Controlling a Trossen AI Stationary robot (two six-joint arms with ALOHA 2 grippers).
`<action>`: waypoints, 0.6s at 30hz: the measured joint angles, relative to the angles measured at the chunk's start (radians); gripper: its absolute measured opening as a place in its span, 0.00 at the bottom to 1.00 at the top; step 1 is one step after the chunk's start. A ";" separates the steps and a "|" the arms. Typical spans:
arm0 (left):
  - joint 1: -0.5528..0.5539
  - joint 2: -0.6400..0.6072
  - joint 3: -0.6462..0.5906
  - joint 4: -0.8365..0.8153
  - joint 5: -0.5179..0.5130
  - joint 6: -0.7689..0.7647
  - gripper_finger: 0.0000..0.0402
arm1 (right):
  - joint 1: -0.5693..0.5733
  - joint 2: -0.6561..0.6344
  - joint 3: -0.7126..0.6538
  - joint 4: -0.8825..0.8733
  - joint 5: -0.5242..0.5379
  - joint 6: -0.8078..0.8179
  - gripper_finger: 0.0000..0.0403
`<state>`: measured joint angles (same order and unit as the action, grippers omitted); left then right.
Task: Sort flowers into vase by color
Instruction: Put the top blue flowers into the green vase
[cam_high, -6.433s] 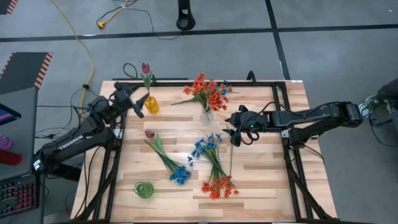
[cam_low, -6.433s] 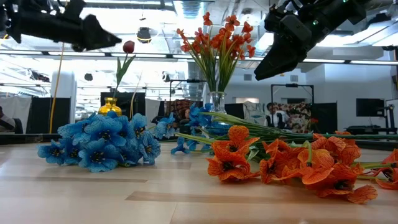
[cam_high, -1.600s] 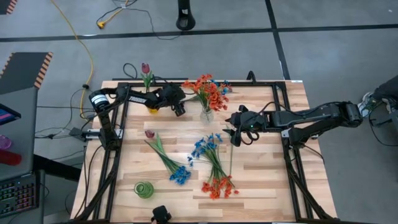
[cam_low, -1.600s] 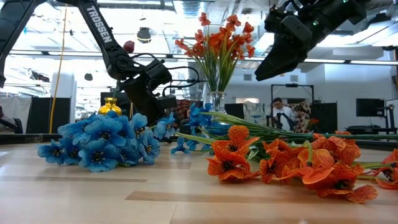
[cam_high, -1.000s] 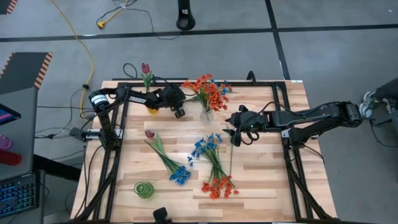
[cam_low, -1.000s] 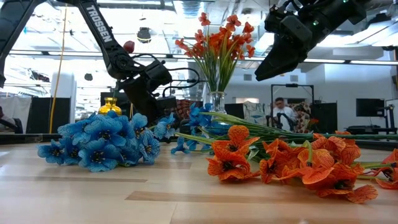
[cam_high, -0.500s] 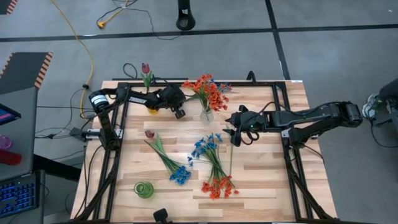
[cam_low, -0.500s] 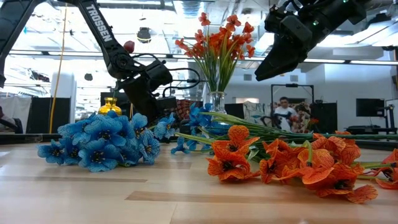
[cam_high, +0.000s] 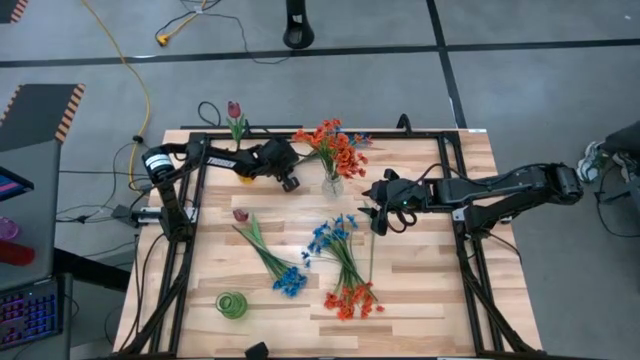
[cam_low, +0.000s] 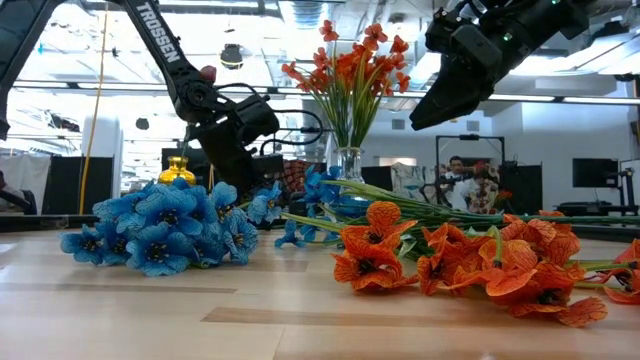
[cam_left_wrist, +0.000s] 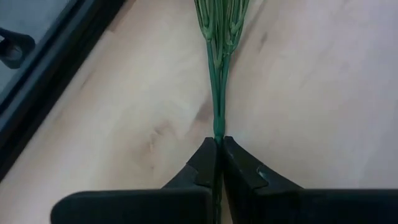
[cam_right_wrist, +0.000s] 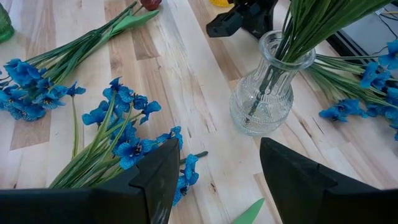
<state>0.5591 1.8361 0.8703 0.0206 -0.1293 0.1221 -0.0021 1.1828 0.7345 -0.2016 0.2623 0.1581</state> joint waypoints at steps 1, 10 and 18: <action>-0.003 -0.006 0.000 -0.012 0.000 -0.003 0.00 | 0.000 0.000 0.000 0.000 0.000 0.000 0.62; -0.032 -0.083 -0.005 -0.170 0.020 -0.041 0.00 | 0.000 0.000 0.000 0.000 0.000 0.000 0.62; -0.076 -0.104 -0.002 -0.287 0.001 -0.060 0.00 | 0.000 0.000 0.000 0.000 0.000 0.000 0.62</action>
<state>0.4833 1.7325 0.8684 -0.2668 -0.1278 0.0624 -0.0021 1.1828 0.7345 -0.2020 0.2623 0.1581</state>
